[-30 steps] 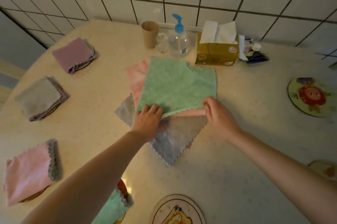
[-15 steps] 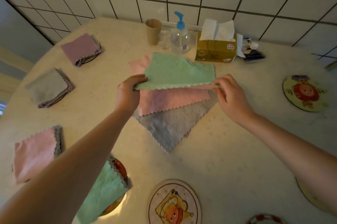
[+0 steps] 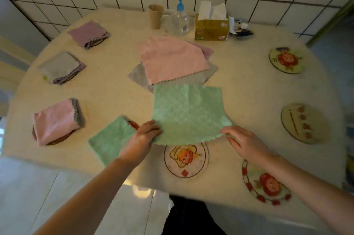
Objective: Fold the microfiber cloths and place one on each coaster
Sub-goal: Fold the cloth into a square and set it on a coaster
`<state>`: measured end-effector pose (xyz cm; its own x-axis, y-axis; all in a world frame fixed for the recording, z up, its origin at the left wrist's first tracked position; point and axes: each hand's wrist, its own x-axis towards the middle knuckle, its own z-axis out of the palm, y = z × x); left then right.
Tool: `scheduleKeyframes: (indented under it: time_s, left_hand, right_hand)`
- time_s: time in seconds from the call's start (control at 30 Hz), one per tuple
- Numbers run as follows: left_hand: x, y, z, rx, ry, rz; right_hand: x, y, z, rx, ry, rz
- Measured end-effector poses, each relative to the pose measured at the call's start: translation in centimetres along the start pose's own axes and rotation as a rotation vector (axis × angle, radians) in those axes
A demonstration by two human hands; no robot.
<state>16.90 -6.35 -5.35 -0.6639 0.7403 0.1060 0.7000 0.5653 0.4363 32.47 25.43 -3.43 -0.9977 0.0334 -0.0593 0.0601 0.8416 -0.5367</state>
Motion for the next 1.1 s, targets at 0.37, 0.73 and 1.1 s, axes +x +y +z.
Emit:
scheduleKeyframes:
  time_s: [0.37,0.73,1.1]
  left_hand:
    - [-11.6,5.5,0.4,-0.132,-0.179,-0.041]
    - [-5.8,4.0,-0.3,-0.716,-0.031,-0.815]
    - [-1.2,3.1,3.1,-0.717,0.026,-1.095]
  right_hand:
    - [-11.9,-2.5,2.0,-0.162,-0.152,0.143]
    - [-7.4,-1.1,0.5,0.416,0.072,0.512]
    - [-0.2,2.6,3.1,0.512,0.043,0.801]
